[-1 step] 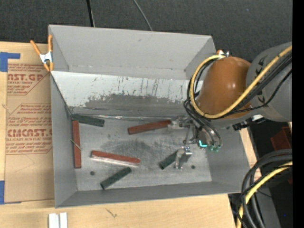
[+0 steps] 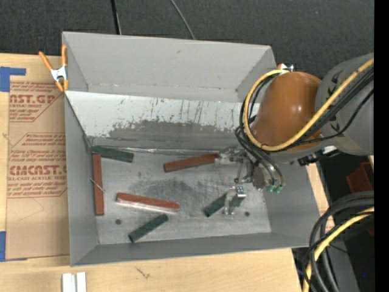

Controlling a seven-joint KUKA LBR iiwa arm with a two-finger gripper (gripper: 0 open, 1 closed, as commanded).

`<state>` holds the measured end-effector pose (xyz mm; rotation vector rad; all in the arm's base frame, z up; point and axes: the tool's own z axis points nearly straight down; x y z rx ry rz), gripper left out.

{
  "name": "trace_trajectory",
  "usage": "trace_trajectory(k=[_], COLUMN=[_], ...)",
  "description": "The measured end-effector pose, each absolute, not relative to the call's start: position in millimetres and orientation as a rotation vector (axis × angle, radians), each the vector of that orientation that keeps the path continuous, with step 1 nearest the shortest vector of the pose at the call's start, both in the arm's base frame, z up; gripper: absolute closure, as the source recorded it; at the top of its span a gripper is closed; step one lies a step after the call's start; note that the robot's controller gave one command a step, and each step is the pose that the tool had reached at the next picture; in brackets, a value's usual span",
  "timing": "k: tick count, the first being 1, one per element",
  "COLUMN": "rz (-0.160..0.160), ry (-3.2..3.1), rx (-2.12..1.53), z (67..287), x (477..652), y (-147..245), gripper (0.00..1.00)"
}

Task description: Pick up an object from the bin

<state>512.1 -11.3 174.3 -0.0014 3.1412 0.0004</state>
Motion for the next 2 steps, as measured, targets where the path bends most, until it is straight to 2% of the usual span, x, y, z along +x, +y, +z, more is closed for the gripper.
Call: trace_trajectory(k=[1, 2], rz=[0.003, 0.001], ry=[3.105, 3.104], rx=[-0.396, -0.393], z=[75.0, 72.1], x=[491.0, 490.4], y=[-52.7, -53.6], gripper=[1.0, 0.0])
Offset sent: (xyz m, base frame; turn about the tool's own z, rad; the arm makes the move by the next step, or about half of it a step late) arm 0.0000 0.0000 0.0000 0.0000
